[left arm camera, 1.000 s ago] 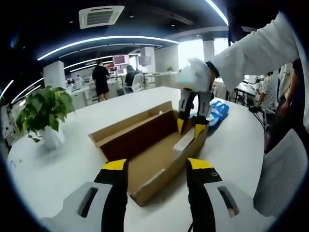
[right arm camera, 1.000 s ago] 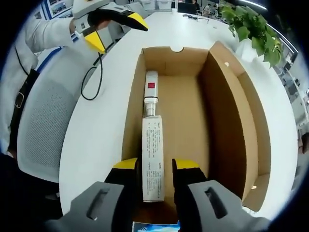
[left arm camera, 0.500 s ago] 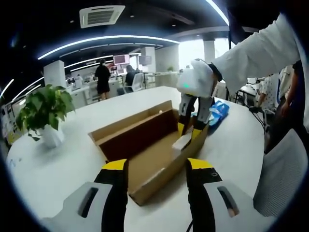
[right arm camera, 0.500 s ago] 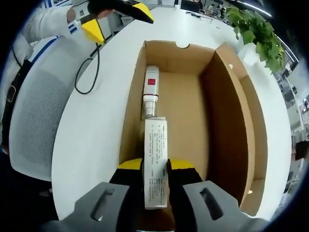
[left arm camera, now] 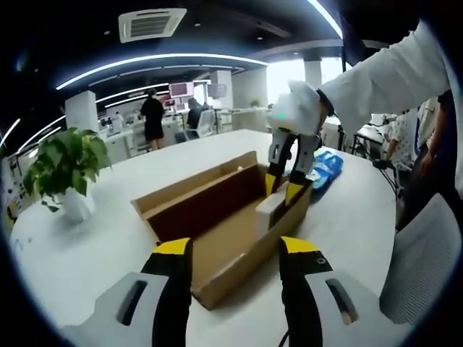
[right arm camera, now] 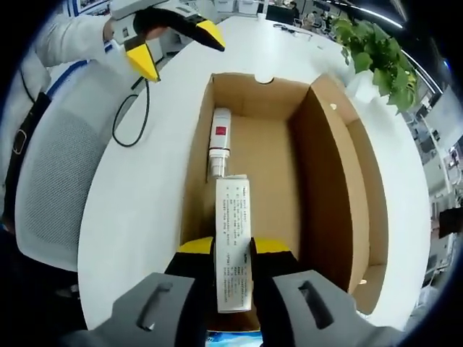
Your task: Operate the shoe box by opening the lid, removing the specified soft item, and placing it in the target area until the item is outside and the box remains undamaged.
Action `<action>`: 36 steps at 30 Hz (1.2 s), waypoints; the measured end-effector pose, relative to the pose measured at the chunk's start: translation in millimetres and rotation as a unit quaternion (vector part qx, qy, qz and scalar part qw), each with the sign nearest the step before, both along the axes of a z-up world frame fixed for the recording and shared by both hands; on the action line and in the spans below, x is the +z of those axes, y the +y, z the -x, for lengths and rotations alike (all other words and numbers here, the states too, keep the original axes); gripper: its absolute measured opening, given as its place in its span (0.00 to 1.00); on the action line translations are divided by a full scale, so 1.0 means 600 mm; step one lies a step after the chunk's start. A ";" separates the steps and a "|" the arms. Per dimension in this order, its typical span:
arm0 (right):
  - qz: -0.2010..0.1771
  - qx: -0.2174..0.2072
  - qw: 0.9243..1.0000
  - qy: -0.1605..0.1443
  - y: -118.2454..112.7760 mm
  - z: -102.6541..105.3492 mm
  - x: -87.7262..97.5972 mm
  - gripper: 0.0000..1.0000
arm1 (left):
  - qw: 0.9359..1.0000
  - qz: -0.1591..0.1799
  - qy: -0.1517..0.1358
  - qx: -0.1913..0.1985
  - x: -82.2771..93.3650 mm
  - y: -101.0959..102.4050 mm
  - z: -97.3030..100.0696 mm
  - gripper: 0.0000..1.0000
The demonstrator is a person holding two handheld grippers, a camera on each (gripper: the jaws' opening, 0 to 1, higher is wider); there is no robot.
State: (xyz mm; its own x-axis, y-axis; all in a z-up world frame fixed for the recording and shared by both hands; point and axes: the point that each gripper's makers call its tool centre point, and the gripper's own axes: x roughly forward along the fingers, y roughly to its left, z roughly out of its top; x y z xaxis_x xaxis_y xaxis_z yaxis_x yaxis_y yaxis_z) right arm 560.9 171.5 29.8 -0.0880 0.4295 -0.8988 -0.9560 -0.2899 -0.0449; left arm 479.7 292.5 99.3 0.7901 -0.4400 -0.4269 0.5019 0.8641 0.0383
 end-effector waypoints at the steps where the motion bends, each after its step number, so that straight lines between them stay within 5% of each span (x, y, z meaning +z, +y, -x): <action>1: -0.001 -0.001 1.000 -0.001 0.000 -0.001 0.003 0.16 | 1.000 0.001 -0.001 0.000 0.000 -0.001 0.000 0.48; 22: -0.021 -0.003 1.000 -0.017 -0.005 -0.004 0.088 0.16 | 1.000 0.004 -0.001 -0.007 0.004 -0.011 -0.001 0.49; 36: -0.031 -0.022 0.999 -0.025 -0.050 -0.023 0.137 0.16 | 0.999 0.023 -0.003 -0.033 0.016 -0.033 -0.004 0.51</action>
